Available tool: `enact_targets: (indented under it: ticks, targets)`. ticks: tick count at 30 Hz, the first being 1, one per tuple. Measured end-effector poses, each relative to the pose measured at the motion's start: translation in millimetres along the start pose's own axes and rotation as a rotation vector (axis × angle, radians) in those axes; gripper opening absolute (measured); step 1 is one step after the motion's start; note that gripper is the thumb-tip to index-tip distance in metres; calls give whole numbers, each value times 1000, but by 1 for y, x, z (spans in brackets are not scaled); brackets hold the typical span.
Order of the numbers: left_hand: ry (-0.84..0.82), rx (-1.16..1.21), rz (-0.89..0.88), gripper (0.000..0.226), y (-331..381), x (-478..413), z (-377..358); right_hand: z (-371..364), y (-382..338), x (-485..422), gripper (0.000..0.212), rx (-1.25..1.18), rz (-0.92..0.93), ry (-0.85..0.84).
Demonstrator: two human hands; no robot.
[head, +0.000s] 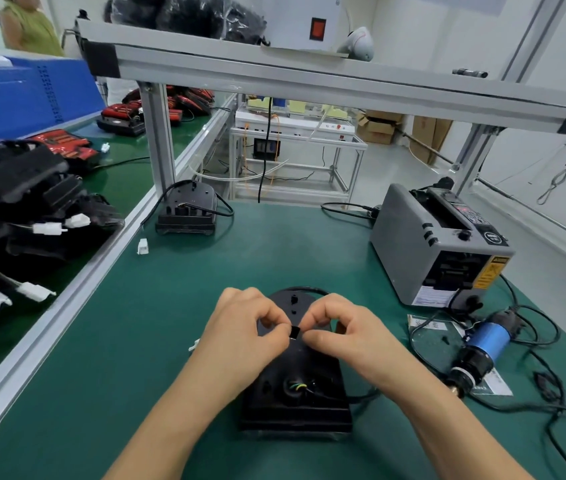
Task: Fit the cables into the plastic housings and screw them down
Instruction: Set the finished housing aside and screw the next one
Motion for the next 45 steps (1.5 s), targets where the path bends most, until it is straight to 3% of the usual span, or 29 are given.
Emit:
enact_targets:
  ticks: [4, 15, 18, 22, 28, 33, 45]
  targets:
    - [25, 42, 53, 27, -8, 3, 3, 7, 0, -2, 18, -1, 2, 81]
    - [10, 157, 125, 29, -20, 7, 5, -11, -14, -11, 31, 178, 85, 41]
    - [74, 80, 130, 31, -33, 8, 18, -7, 0, -18, 26, 100, -28, 13]
    - [-19, -97, 176, 23, -52, 15, 12, -21, 20, -25, 19, 19, -238, -163]
    - [-139, -85, 212, 42, -56, 40, -17, -39, 16, -29, 17, 99, -280, -294]
    - [-149, -109, 243, 46, -60, 45, -21, -44, 16, -31, 13, 160, -270, -275]
    - [-139, -144, 238, 44, -59, 44, -20, -47, 19, -33, 31, 303, -230, -217]
Point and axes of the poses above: each hand's wrist, its own x-axis away from the middle knuckle, its own z-axis out of the back of the hand, y = z × x, the point moved 10 cm from there along -x, towards the middle knuckle, and after that the axes turned 6 degrees about -z, right-handed, at the moved point
